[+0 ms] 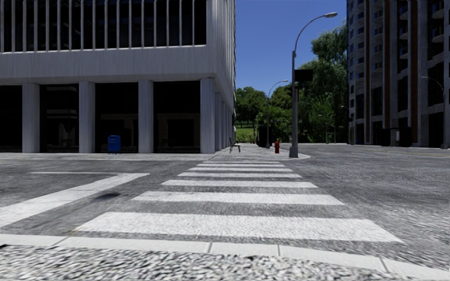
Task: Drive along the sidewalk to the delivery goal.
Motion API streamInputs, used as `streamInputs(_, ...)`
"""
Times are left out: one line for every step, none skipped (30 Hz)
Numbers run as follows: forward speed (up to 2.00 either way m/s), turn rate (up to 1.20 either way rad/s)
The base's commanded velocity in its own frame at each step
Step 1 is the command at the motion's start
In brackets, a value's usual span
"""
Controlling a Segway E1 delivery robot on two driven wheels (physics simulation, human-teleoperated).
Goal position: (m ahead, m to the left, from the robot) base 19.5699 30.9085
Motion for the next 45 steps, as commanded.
streamInputs(2.00, 0.00)
streamInputs(2.00, 0.00)
streamInputs(2.00, 0.00)
streamInputs(2.00, 0.00)
streamInputs(2.00, 0.00)
streamInputs(2.00, 0.00)
streamInputs(2.00, 0.00)
streamInputs(2.00, 0.00)
streamInputs(2.00, -0.04)
streamInputs(2.00, -0.21)
streamInputs(2.00, -0.21)
streamInputs(2.00, -0.27)
streamInputs(2.00, -0.29)
streamInputs(2.00, -0.29)
streamInputs(2.00, -0.29)
streamInputs(2.00, -0.29)
streamInputs(2.00, -0.29)
streamInputs(2.00, -0.29)
streamInputs(2.00, -0.29)
streamInputs(2.00, -0.29)
streamInputs(2.00, -0.29)
streamInputs(2.00, -0.29)
streamInputs(2.00, -0.44)
streamInputs(2.00, -0.59)
streamInputs(2.00, -0.57)
streamInputs(2.00, -0.57)
streamInputs(2.00, -0.09)
streamInputs(2.00, 0.00)
streamInputs(2.00, 0.00)
streamInputs(2.00, 0.00)
streamInputs(2.00, 0.00)
streamInputs(2.00, 0.00)
streamInputs(2.00, 0.00)
streamInputs(2.00, 0.00)
streamInputs(2.00, 0.14)
streamInputs(2.00, 0.36)
streamInputs(2.00, 0.36)
streamInputs(2.00, 0.49)
streamInputs(2.00, 0.55)
streamInputs(2.00, 0.57)
streamInputs(2.00, 0.47)
streamInputs(2.00, 0.47)
streamInputs(2.00, 0.00)
streamInputs(2.00, 0.00)
streamInputs(2.00, 0.00)
